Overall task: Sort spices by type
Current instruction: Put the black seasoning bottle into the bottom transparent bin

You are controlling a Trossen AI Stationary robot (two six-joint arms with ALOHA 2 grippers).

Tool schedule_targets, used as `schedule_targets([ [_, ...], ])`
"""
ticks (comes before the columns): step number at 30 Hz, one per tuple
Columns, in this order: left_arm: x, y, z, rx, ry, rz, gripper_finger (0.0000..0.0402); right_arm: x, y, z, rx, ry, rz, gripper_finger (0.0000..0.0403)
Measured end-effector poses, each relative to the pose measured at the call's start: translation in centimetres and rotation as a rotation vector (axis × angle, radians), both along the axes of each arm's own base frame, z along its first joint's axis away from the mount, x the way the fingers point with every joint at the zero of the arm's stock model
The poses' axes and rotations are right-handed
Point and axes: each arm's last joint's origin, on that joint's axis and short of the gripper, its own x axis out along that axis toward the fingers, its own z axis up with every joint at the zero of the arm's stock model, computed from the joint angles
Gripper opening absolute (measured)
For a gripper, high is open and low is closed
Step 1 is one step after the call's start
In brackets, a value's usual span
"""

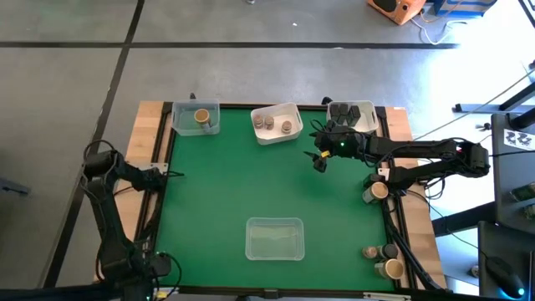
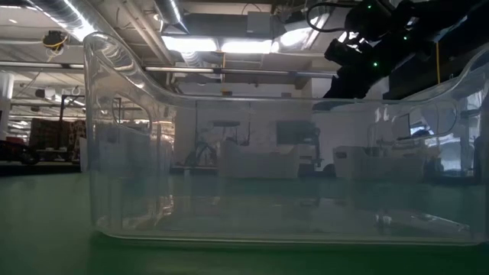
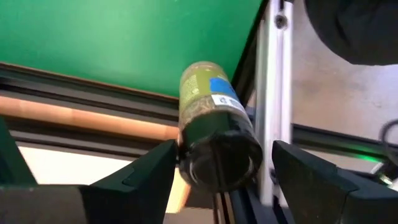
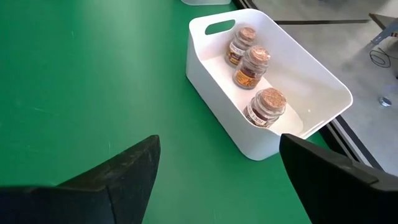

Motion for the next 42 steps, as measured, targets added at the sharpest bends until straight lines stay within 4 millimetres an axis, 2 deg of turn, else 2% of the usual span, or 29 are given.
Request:
schedule_targets([
  [11,0.1,-0.7,-1.7,0.035,0.032,-0.062,0.0249,0.0,0.0,0.1,-0.002,-0.006,-0.001,0.0331],
  [16,0.0,-0.5,-1.9,0.073,0.062,-0.012,0.0248,0.0,0.0,0.0,-0.001,-0.005,-0.001,0.0331],
  [23,0.1,-0.5,-1.8,0.071,0.073,0.005,0.0192,0.0,0.0,0.1,-0.002,-0.006,-0.001,0.0331],
  [27,0.5,-0.4,-1.8,0.069,0.085,0.025,0.0186,0.0,0.0,0.1,-0.002,-0.006,0.0,0.0331],
  [34,2.0,0.4,-1.7,0.069,0.099,0.078,0.0189,0.0,0.0,0.1,-0.002,-0.006,-0.001,0.0331],
  [42,4.8,2.9,-0.7,0.097,0.166,0.181,0.0187,0.0,0.0,0.0,0.024,-0.007,-0.005,0.0331],
])
